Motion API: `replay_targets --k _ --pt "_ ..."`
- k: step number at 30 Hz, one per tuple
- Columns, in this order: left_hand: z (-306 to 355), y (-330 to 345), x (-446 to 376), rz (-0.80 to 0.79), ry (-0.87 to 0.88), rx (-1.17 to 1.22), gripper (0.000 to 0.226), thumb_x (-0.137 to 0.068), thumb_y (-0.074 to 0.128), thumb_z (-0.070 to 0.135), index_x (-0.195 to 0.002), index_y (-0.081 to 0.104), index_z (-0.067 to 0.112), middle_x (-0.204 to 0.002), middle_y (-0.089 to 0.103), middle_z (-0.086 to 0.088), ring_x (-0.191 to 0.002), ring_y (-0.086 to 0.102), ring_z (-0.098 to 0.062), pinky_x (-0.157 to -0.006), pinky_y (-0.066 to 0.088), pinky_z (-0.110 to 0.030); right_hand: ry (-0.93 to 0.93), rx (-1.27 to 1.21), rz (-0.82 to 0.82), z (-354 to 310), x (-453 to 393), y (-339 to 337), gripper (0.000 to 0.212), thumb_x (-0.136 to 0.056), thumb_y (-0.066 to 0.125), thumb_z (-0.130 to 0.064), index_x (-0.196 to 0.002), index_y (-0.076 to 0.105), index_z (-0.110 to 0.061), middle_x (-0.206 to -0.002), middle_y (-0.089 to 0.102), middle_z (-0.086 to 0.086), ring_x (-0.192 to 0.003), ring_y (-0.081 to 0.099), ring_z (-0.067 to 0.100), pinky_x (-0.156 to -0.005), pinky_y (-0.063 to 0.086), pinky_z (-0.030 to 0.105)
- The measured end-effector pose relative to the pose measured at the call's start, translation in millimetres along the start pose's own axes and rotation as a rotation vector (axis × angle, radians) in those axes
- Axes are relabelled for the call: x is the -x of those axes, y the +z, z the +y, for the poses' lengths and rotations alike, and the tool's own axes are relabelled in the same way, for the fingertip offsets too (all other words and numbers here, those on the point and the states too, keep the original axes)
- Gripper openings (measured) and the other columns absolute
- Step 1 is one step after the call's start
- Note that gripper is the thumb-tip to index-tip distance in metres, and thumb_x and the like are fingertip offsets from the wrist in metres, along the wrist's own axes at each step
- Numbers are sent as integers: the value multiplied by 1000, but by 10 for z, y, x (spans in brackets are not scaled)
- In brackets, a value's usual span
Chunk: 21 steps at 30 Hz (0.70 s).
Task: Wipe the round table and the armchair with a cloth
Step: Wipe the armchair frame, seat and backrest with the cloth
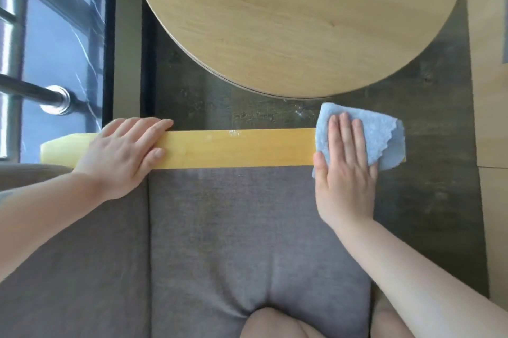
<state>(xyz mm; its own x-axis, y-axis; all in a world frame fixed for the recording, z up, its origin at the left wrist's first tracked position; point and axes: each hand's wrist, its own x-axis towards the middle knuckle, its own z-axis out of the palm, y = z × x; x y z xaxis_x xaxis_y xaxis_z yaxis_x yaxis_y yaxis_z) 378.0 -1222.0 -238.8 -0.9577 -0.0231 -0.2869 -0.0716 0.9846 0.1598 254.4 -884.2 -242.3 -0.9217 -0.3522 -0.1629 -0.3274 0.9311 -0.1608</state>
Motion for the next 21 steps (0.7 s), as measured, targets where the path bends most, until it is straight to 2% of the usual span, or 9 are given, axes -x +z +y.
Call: replay_targets --k 3,5,6,9,11,14,16,19,21 --pt "-111 3 9 -9 28 -37 62 -102 16 45 -145 42 8 -137 55 -13 -124 49 -32 -104 35 -48 -188 12 -33 -275 -38 63 60 -99 21 -41 -154 9 -20 -161 9 -6 -148 6 11 -110 29 46" --pt "-88 -20 -32 -15 60 -42 62 -101 18 43 -147 39 7 -144 49 -12 -132 46 -31 -106 35 -51 -316 23 -67 -276 -160 31 59 -99 22 -41 -154 12 -22 -160 11 -8 -147 6 8 -108 30 44" --pt "-79 -27 -33 -22 82 -40 62 -101 19 42 -149 37 8 -148 45 -11 -136 43 -30 -107 35 -52 -296 23 -80 -198 -161 -7 58 -99 21 -41 -154 11 -23 -161 9 -9 -147 3 6 -110 26 43" --pt "-123 -11 11 -14 96 -32 62 -100 22 42 -152 29 9 -155 35 -8 -142 35 -26 -112 30 -51 21 -21 -14 -17 22 -28 59 -100 18 -41 -155 6 -20 -162 2 -6 -148 -4 8 -118 12 44" --pt "-149 40 -5 12 132 -38 62 -101 22 41 -154 24 9 -158 30 -7 -145 29 -25 -116 25 -50 54 -23 18 -192 122 58 60 -100 21 -40 -154 7 -17 -162 4 -3 -148 -1 12 -116 12 41" --pt "-189 71 13 34 193 -49 61 -103 19 42 -155 21 11 -160 24 -5 -149 21 -22 -119 19 -49 -217 -5 -18 -472 51 136 59 -99 26 -39 -154 15 -21 -160 7 -10 -148 6 10 -108 26 45" --pt "-203 74 -12 51 234 -73 59 -104 19 42 -156 19 13 -161 20 -3 -150 17 -21 -121 16 -47 -288 26 -44 -411 -39 93 58 -99 23 -41 -154 11 -24 -159 4 -13 -147 3 6 -108 25 45" --pt "-210 105 1 70 292 -85 58 -105 19 42 -156 18 15 -162 17 -2 -150 15 -21 -122 13 -46 -1 -18 -18 -291 43 35 59 -100 16 -43 -154 3 -24 -160 0 -11 -147 -5 6 -115 15 44" --pt "-236 128 14 65 330 -86 59 -105 19 43 -156 18 14 -162 17 -2 -150 15 -21 -121 14 -47 87 -36 -3 -474 103 84 60 -99 16 -43 -154 2 -22 -161 -2 -9 -147 -6 8 -115 17 44"
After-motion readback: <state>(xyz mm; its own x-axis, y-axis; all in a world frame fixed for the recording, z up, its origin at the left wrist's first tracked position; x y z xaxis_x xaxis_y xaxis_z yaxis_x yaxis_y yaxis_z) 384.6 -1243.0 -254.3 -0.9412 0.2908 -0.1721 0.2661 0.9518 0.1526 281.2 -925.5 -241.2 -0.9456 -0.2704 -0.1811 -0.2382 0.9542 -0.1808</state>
